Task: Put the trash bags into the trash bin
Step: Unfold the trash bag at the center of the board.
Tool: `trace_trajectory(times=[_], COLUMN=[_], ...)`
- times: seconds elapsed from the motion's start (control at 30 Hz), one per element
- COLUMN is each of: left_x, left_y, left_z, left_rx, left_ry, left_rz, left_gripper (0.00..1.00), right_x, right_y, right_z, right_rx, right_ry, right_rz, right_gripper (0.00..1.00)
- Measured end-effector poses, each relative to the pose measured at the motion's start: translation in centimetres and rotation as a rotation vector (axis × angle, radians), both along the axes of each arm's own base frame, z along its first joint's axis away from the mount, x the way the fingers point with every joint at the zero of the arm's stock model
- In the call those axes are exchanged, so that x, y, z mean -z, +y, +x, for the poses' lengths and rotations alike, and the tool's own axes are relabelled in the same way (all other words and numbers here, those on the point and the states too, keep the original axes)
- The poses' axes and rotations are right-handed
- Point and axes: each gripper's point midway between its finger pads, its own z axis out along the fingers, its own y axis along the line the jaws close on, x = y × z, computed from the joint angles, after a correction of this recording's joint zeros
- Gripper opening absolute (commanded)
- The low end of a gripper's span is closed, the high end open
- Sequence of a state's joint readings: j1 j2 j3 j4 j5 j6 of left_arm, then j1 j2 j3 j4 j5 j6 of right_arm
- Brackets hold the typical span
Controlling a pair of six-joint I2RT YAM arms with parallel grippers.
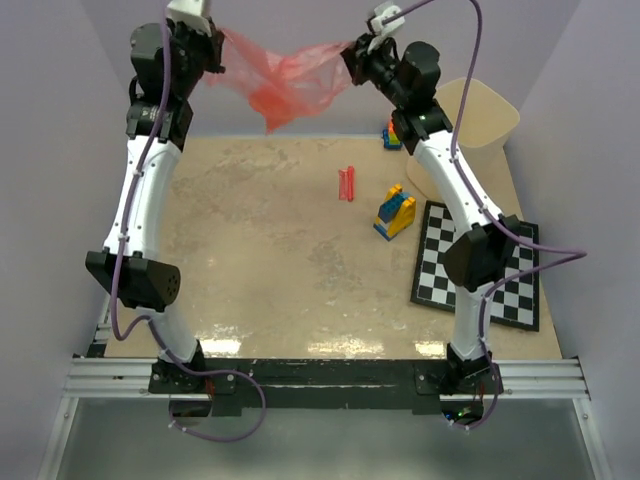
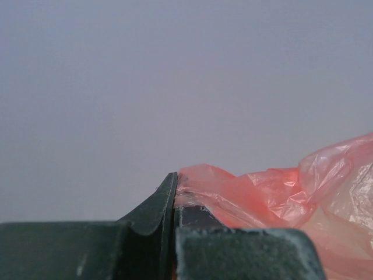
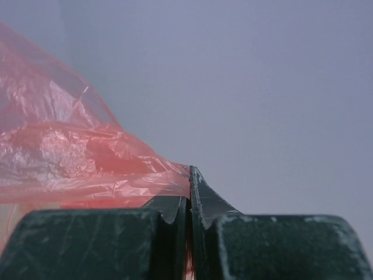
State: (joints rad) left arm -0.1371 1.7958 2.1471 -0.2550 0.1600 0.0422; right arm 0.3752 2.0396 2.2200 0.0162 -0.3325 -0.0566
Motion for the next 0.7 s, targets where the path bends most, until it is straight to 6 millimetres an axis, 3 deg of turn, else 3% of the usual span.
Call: trace_trajectory(times=[0.1,0.17,0.23,0.33,0.4,0.43,0.47,0.53,0.57,0.63,0.67,0.7], left_x=[-6.5,-11.5,-15.6,-20.5,-21.7,-21.5,-20.5,-16.3,-13.8,-4.9,-0.4,5.7], left_y=[-0.3,-0.7,-1.7,-5.1,-7.2,-7.6,-7.8,-8.1,-8.3,-9.7,-10.5,-11.5], left_z=[-1.3,-3.7,-6.8,-14.0,-18.9,-20.7,-21.8,-22.6,-22.6,-21.9,-21.5,-21.3], left_rx=[0.017,0.032,0.052,0.136,0.217,0.242,0.255,0.263,0.265,0.303,0.334,0.379], left_ry=[-0.194,-0.362,-0.505,-0.72,-0.82,-0.85,-0.864,-0.842,-0.816,-0.689,-0.612,-0.499], left_rz=[-0.075,-0.118,-0.137,-0.151,-0.153,-0.146,-0.131,-0.078,-0.046,0.062,0.114,0.184], left_gripper=[0.0,0.0,0.0,0.0,0.0,0.0,0.0,0.0,0.0,0.0,0.0,0.0], right_x=[-7.1,-12.1,-17.9,-25.4,-28.0,-28.2,-27.5,-24.1,-20.9,-10.8,-4.5,2.5], right_y=[-0.9,-1.1,-0.5,-0.9,-2.5,-3.6,-4.4,-5.3,-5.4,-4.6,-4.2,-4.0], right_z=[-1.2,-3.9,-9.0,-18.4,-23.4,-24.9,-25.4,-25.4,-24.8,-22.4,-21.1,-20.4], right_rx=[0.065,0.081,0.056,-0.009,-0.024,-0.008,0.015,0.069,0.098,0.141,0.148,0.136], right_ry=[-0.188,-0.33,-0.496,-0.712,-0.817,-0.853,-0.869,-0.865,-0.84,-0.713,-0.623,-0.513], right_rz=[0.147,0.222,0.3,0.433,0.485,0.488,0.47,0.396,0.323,0.126,0.01,-0.131], right_gripper=[0.0,0.0,0.0,0.0,0.0,0.0,0.0,0.0,0.0,0.0,0.0,0.0])
